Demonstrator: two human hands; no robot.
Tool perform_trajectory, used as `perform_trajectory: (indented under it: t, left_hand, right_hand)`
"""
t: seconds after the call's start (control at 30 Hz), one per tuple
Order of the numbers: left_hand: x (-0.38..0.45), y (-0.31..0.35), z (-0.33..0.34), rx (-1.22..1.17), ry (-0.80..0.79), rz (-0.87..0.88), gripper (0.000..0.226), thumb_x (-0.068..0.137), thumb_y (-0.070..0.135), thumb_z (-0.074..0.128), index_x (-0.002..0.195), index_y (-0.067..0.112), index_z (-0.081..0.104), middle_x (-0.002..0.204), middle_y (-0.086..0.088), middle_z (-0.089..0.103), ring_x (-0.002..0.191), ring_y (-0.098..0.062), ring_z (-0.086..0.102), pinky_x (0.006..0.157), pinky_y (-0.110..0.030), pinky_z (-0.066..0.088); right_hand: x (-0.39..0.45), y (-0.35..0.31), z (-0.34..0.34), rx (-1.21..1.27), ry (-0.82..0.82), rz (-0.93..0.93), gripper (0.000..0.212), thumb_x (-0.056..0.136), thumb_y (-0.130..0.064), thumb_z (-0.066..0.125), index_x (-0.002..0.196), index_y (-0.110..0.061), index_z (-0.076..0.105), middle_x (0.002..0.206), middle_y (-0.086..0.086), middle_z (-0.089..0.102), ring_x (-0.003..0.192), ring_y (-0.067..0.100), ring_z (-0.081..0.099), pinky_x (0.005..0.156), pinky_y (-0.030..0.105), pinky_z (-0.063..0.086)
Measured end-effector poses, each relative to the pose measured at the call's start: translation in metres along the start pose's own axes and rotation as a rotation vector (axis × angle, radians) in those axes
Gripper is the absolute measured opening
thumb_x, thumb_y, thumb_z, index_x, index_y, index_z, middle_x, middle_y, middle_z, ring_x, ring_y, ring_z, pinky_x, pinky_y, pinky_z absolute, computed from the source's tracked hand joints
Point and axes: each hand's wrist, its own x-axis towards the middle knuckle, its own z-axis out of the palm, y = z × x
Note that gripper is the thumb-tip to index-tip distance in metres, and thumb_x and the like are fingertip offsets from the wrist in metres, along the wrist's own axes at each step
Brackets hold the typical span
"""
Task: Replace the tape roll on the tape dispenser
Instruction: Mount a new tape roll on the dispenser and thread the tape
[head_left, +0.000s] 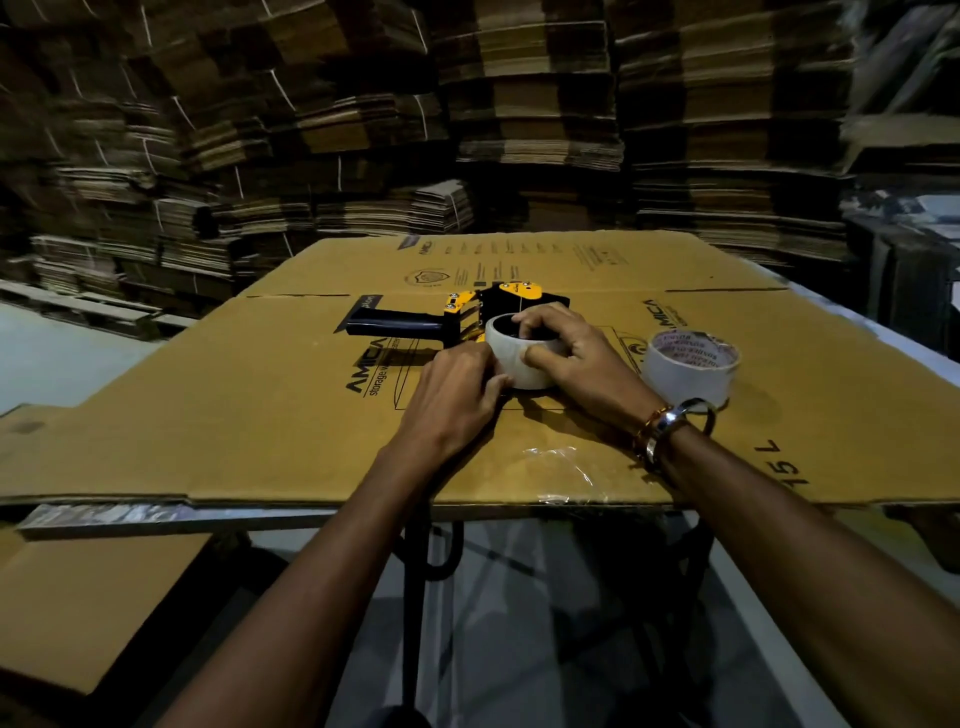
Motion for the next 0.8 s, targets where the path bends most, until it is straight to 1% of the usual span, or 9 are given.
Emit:
perform_trajectory:
  t: [0.07, 0.17, 0.23, 0.3, 0.4, 0.5, 0.63, 0.7, 0.8]
  left_hand:
    - [-0.001, 0.000, -0.002, -0.017, -0.004, 0.016, 0.015, 0.094, 0.021, 0.062, 0.099, 0.007, 0.064, 0.098, -0.010, 0.066, 0.087, -0.020, 0.060, 0.075, -0.038, 0.054]
    - [0.001, -0.002, -0.003, -0.060, -0.031, 0.012, 0.012, 0.095, 0.019, 0.061, 0.098, 0.007, 0.065, 0.096, -0.008, 0.067, 0.084, -0.017, 0.059, 0.074, -0.036, 0.053]
    - [0.002, -0.004, -0.005, -0.105, -0.072, -0.012, 0.011, 0.095, 0.018, 0.060, 0.096, 0.009, 0.065, 0.094, -0.006, 0.067, 0.083, -0.016, 0.059, 0.074, -0.037, 0.053]
    - [0.003, -0.006, -0.009, -0.169, -0.127, -0.044, 0.010, 0.095, 0.018, 0.060, 0.094, 0.009, 0.064, 0.092, -0.005, 0.066, 0.083, -0.017, 0.059, 0.072, -0.035, 0.051]
    - [0.003, -0.008, -0.015, -0.284, -0.181, -0.093, 0.009, 0.095, 0.018, 0.061, 0.093, 0.009, 0.063, 0.091, -0.002, 0.066, 0.084, -0.013, 0.059, 0.070, -0.031, 0.047]
    - [0.001, -0.007, -0.012, -0.282, -0.143, -0.078, 0.007, 0.094, 0.021, 0.063, 0.095, 0.013, 0.064, 0.091, 0.004, 0.065, 0.081, -0.001, 0.057, 0.066, -0.022, 0.042]
    - [0.001, -0.002, -0.004, -0.200, -0.031, -0.047, 0.029, 0.089, 0.039, 0.067, 0.100, 0.013, 0.060, 0.095, 0.004, 0.059, 0.082, -0.006, 0.054, 0.064, -0.018, 0.042]
    - [0.002, -0.001, -0.001, -0.126, 0.009, -0.013, 0.028, 0.090, 0.039, 0.065, 0.100, 0.015, 0.057, 0.097, 0.003, 0.057, 0.083, -0.009, 0.051, 0.070, -0.024, 0.044]
    - [0.003, 0.000, 0.001, -0.104, 0.049, 0.014, 0.018, 0.094, 0.029, 0.061, 0.099, 0.013, 0.057, 0.098, -0.003, 0.059, 0.088, -0.016, 0.055, 0.081, -0.038, 0.051]
  right_hand:
    - [0.000, 0.000, 0.000, -0.006, 0.006, -0.007, 0.016, 0.080, -0.035, 0.053, 0.093, -0.028, 0.059, 0.123, -0.011, 0.056, 0.123, 0.011, 0.048, 0.102, 0.049, 0.046]
    - [0.000, 0.000, 0.000, -0.012, 0.000, -0.009, 0.018, 0.080, -0.036, 0.053, 0.094, -0.028, 0.059, 0.124, -0.012, 0.056, 0.124, 0.012, 0.048, 0.102, 0.047, 0.046]
    - [0.001, 0.001, 0.000, -0.006, -0.011, -0.010, 0.010, 0.084, -0.030, 0.055, 0.093, -0.029, 0.059, 0.124, -0.013, 0.055, 0.124, 0.009, 0.047, 0.101, 0.046, 0.047]
    - [0.002, 0.003, -0.001, 0.009, -0.023, -0.006, 0.010, 0.087, -0.020, 0.057, 0.092, -0.029, 0.059, 0.123, -0.014, 0.055, 0.123, 0.005, 0.047, 0.100, 0.043, 0.047]
    - [0.003, 0.005, -0.004, 0.031, -0.056, 0.017, 0.012, 0.090, -0.013, 0.056, 0.095, -0.023, 0.059, 0.125, -0.013, 0.054, 0.119, -0.003, 0.047, 0.092, 0.033, 0.046]
    - [0.003, 0.006, -0.006, 0.042, -0.058, 0.009, 0.012, 0.090, -0.013, 0.056, 0.096, -0.023, 0.059, 0.125, -0.011, 0.054, 0.117, -0.006, 0.047, 0.091, 0.030, 0.045]
    - [0.003, 0.005, -0.005, 0.010, -0.042, -0.013, 0.011, 0.088, -0.019, 0.054, 0.098, -0.022, 0.059, 0.124, -0.008, 0.054, 0.117, -0.001, 0.048, 0.096, 0.038, 0.049]
    - [0.003, 0.005, -0.005, 0.007, -0.038, -0.010, 0.011, 0.089, -0.018, 0.055, 0.099, -0.022, 0.059, 0.124, -0.009, 0.054, 0.116, 0.000, 0.048, 0.096, 0.041, 0.051]
    - [0.003, 0.004, -0.004, 0.004, -0.041, -0.016, 0.011, 0.090, -0.017, 0.055, 0.097, -0.025, 0.059, 0.125, -0.010, 0.053, 0.117, 0.001, 0.048, 0.098, 0.044, 0.050]
